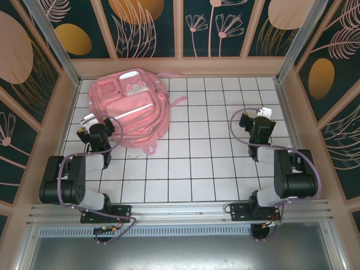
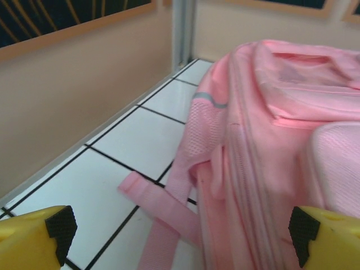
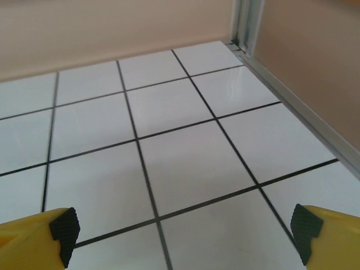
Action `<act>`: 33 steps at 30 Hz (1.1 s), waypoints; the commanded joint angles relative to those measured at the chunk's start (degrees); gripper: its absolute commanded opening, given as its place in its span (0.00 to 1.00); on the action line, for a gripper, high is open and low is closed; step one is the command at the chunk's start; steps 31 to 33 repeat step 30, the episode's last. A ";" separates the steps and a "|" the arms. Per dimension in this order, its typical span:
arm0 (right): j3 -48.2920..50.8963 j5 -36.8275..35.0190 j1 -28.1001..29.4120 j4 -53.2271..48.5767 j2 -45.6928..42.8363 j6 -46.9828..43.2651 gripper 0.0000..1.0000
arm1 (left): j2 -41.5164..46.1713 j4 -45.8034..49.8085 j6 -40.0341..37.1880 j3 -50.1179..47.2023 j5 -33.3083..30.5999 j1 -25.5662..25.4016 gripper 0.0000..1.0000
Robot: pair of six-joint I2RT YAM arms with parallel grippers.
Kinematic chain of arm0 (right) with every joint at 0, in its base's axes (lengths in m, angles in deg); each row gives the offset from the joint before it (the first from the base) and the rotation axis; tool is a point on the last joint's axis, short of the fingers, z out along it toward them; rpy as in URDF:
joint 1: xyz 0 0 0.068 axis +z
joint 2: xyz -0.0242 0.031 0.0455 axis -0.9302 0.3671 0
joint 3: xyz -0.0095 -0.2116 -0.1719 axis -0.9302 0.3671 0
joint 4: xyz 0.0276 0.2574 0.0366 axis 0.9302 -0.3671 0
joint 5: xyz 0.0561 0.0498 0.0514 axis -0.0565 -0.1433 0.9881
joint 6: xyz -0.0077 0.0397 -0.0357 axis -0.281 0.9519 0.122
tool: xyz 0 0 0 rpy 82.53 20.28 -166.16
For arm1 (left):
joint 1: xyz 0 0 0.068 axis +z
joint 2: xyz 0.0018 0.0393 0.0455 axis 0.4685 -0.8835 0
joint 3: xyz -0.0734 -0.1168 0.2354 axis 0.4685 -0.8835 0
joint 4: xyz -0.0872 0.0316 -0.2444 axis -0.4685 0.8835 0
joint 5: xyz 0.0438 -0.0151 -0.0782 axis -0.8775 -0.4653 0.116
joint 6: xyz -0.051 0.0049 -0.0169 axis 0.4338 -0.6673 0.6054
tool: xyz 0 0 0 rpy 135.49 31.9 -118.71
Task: Pack the student bag
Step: Reset both arms
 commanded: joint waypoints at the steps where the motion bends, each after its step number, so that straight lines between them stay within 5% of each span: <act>1: 5.64 5.83 -0.31 14.13 1.09 -1.05 0.99 | 0.43 -14.10 -4.62 -4.66 9.45 -0.21 0.99; 3: 6.07 6.97 -1.07 14.70 1.12 -0.36 0.99 | -3.13 -22.28 -6.36 -7.26 13.69 -0.21 0.99; 7: 11.33 13.56 -2.74 27.04 3.76 -1.23 0.99 | -3.30 -21.69 -7.09 -7.04 15.48 -0.22 0.99; 33: 10.72 13.23 -2.62 24.52 3.10 -1.01 0.99 | -3.10 -20.65 -8.19 -6.56 18.57 -0.26 0.99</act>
